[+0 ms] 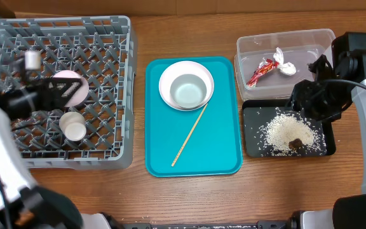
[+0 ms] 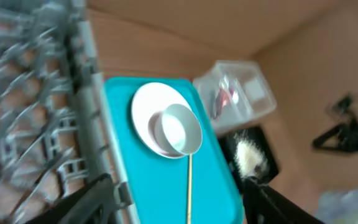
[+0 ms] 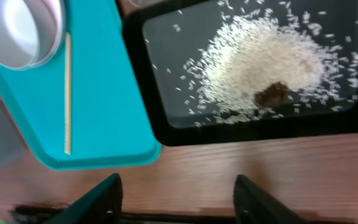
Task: Sort waste into correct bins and load items into the dishwasher
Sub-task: 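Move the left gripper to the grey bowl and grasp its rim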
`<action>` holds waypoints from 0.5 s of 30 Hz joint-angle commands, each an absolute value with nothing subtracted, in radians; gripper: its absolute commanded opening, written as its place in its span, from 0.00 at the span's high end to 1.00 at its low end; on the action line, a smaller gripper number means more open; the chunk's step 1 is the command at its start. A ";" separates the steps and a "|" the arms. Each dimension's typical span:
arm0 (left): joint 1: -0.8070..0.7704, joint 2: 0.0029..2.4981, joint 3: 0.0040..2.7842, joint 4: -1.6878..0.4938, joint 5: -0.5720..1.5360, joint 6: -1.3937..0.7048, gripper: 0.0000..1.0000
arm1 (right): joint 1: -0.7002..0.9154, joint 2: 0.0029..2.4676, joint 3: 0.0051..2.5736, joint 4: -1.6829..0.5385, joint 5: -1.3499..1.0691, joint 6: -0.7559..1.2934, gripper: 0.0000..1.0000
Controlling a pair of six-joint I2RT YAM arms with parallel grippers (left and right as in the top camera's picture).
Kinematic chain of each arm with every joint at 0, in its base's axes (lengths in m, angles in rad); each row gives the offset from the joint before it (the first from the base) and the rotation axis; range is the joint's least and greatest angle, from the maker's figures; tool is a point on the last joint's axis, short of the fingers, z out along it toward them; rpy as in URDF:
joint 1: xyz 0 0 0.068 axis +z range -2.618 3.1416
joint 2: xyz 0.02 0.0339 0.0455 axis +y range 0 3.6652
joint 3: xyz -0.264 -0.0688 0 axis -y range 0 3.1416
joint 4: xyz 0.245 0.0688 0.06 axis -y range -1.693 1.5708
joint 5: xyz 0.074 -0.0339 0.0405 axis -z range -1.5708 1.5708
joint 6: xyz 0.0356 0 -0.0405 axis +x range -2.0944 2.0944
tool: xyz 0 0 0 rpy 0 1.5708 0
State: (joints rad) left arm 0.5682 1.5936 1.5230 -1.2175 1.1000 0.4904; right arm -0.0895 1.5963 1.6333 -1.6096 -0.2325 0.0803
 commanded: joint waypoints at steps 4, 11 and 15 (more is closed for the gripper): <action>0.244 1.500 1.523 -1.123 0.694 0.309 0.10 | -0.088 1.586 1.637 -1.621 -0.180 0.078 0.19; -0.140 1.552 1.523 -0.973 0.468 0.235 0.00 | -0.088 1.586 1.637 -1.619 -0.239 0.078 0.00; -0.281 1.622 1.523 -0.876 0.453 0.235 0.00 | -0.088 1.586 1.637 -1.618 -0.244 0.078 0.00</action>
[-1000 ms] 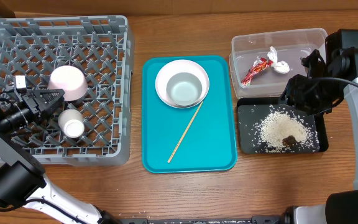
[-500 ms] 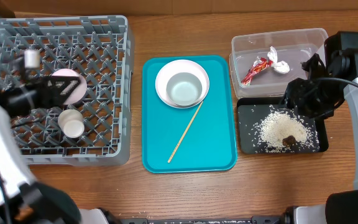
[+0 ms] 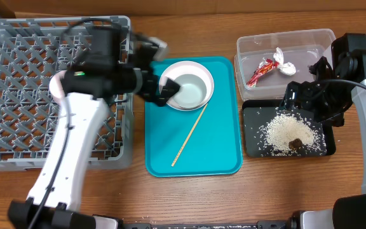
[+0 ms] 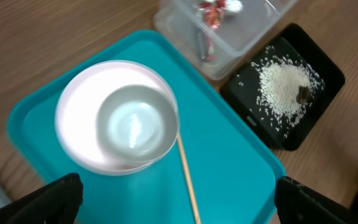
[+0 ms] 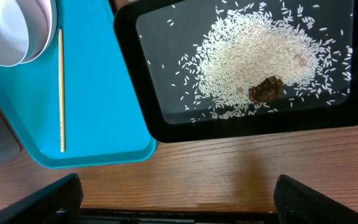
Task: Sort waste into correct bins and load items into the dishwasher
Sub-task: 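Move the left gripper to the grey bowl and grasp its rim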
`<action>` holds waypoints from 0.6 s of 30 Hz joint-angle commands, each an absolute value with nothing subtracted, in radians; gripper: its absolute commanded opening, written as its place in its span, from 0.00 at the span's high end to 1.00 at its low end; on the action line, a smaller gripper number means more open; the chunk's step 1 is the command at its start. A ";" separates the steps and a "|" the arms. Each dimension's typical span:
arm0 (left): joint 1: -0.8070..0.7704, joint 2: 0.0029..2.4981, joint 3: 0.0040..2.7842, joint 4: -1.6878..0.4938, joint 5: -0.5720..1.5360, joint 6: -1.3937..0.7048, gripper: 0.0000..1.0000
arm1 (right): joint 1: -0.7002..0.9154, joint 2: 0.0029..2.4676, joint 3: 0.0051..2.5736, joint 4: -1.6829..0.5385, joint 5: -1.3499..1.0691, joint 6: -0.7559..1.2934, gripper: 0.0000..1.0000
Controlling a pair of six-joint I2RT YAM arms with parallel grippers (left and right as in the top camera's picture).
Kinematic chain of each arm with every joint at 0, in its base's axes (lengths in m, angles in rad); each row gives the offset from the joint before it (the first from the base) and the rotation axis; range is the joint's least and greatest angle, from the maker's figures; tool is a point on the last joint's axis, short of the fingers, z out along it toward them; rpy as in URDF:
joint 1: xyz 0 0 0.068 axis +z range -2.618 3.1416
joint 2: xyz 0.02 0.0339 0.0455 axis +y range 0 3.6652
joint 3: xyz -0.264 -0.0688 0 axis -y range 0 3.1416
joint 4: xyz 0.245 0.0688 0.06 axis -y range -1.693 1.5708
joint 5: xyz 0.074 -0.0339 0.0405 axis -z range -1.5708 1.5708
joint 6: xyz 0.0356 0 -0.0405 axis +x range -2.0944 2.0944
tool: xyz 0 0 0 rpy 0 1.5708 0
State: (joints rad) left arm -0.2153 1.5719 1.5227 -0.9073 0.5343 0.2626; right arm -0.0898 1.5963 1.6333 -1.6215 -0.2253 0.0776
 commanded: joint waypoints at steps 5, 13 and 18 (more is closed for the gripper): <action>-0.397 1.745 1.523 -0.785 0.302 0.215 0.00 | -0.088 1.586 1.637 -1.618 -0.244 0.078 0.00; -0.526 1.947 1.523 -0.739 0.021 0.204 0.02 | -0.088 1.586 1.637 -1.614 -0.244 0.078 0.00; -0.555 2.027 1.523 -0.746 -0.019 0.193 0.29 | -0.088 1.586 1.637 -1.614 -0.244 0.078 0.00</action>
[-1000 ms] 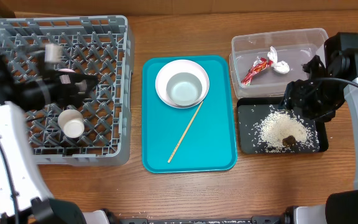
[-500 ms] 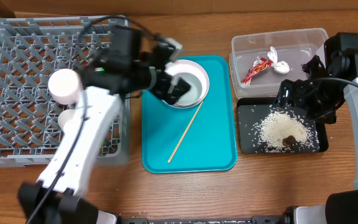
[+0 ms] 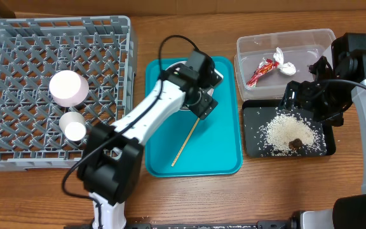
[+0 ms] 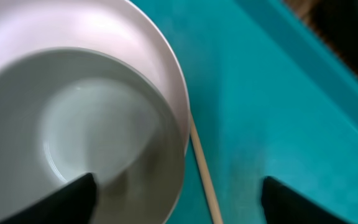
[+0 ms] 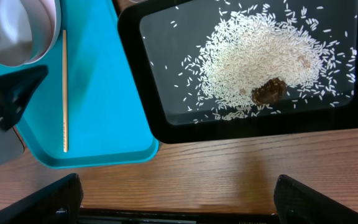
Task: Sort waste into correct bins and load items into the dishwasher
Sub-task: 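Move the left gripper to the grey bowl and grasp its rim, then carry the grey bowl into the dish rack and release it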
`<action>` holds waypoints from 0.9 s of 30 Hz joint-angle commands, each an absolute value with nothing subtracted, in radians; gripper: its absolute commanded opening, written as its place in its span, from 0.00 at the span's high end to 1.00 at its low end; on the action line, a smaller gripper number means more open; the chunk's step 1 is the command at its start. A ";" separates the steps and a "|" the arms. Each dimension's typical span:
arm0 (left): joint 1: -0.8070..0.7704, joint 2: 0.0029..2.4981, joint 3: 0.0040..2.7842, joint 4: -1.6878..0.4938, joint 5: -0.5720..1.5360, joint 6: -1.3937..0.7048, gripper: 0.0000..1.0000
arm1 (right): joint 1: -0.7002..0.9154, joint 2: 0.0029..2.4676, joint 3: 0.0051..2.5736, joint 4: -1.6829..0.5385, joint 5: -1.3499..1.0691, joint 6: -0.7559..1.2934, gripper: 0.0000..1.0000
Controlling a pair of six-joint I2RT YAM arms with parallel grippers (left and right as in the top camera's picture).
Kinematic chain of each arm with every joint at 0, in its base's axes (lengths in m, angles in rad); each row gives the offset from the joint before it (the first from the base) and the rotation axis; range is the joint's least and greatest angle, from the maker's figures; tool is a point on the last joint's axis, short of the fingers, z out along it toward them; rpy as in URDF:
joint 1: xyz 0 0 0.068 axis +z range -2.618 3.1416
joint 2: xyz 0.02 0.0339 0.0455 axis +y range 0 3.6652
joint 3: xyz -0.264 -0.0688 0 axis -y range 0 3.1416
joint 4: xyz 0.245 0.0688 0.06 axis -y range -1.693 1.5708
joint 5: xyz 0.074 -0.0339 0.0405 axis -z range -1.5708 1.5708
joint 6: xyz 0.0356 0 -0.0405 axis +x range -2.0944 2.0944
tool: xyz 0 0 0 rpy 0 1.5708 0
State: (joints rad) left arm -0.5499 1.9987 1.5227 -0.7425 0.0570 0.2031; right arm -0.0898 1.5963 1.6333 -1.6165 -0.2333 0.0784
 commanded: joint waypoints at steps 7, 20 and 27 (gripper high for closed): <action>-0.556 2.046 1.523 -0.783 -0.019 0.193 0.75 | -0.088 1.586 1.637 -1.615 -0.244 0.078 0.00; -0.555 2.043 1.542 -0.855 -0.033 0.089 0.96 | -0.088 1.586 1.637 -1.619 -0.244 0.078 0.00; -0.530 1.964 1.636 -0.923 -0.013 0.043 0.96 | -0.088 1.586 1.637 -1.620 -0.244 0.078 0.00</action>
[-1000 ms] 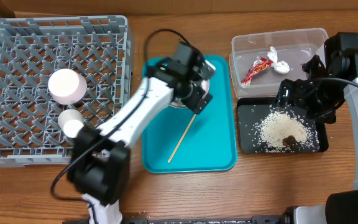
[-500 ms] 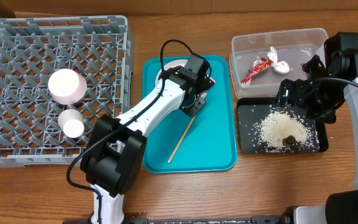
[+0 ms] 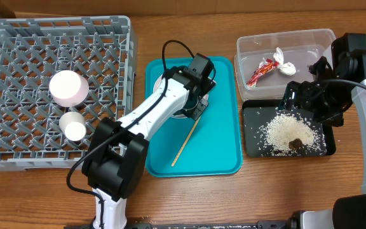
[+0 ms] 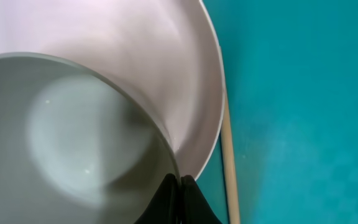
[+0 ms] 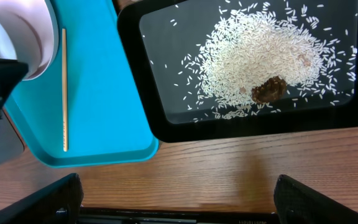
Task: Sort waste into correct bins and load items into the dishwasher
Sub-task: 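Carry the grey bowl into the dish rack and release it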
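A grey bowl (image 4: 73, 137) sits inside a white plate (image 4: 166, 62) on the teal tray (image 3: 224, 156). My left gripper (image 4: 180, 182) is shut on the bowl's right rim, and in the overhead view the left gripper (image 3: 194, 103) covers most of the bowl. A wooden chopstick (image 3: 186, 143) lies slantwise on the tray just right of the plate. My right gripper (image 5: 179, 198) hangs open over the black tray (image 3: 253, 145) of rice (image 3: 286, 132), holding nothing.
The grey dish rack (image 3: 18, 156) at the left holds a pink cup (image 3: 68, 88) and a small white cup (image 3: 75, 130). A clear bin (image 3: 246, 48) at the back right holds a red-and-white wrapper (image 3: 264, 69). A brown lump (image 5: 267, 90) lies in the rice.
My left gripper was open, low over the grey bowl with a finger on each side of the rim. Now it is shut on that rim. The right arm has not moved.
My left arm was over the dish rack, where two cups stand. Then it was above the teal tray, open, looking down on the bowl. Then it was low at the bowl's rim, and now it is shut on it. The right gripper stayed open over the rice tray.
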`<action>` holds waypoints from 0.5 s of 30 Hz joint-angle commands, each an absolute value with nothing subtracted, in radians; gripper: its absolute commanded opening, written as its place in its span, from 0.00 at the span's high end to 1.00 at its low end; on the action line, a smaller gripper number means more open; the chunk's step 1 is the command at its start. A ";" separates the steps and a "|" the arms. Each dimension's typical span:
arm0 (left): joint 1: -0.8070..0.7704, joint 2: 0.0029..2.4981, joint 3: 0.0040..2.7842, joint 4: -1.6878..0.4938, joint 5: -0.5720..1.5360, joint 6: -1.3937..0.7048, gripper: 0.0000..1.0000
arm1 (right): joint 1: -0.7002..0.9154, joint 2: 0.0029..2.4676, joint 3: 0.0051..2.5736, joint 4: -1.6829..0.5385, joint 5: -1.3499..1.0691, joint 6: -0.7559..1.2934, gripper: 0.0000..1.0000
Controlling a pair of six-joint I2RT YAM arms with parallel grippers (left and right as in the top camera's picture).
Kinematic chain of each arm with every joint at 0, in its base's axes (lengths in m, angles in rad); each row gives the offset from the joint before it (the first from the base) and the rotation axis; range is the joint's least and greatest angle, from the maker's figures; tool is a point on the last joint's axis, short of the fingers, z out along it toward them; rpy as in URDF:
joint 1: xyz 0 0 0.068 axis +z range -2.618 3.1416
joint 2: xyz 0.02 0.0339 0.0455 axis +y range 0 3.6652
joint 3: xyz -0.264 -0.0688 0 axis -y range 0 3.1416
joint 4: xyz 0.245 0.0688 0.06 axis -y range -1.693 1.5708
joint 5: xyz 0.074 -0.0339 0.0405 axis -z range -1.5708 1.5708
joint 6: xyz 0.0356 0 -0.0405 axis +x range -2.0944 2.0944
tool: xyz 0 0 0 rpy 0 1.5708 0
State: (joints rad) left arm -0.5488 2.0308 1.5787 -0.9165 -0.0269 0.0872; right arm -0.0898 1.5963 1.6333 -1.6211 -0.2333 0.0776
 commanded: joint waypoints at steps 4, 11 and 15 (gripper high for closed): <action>-0.473 1.880 1.671 -0.921 0.067 0.043 0.96 | -0.088 1.586 1.637 -1.619 -0.244 0.078 0.00; -0.221 1.783 1.692 -0.907 0.370 0.068 0.96 | -0.088 1.586 1.637 -1.618 -0.244 0.078 0.00; -0.043 1.800 1.692 -0.899 0.699 0.129 0.96 | -0.088 1.586 1.637 -1.616 -0.244 0.078 0.00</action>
State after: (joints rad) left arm -0.1268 1.7889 1.6821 -0.8967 0.4026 0.0818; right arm -0.0898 1.5963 1.6333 -1.6196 -0.2333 0.0780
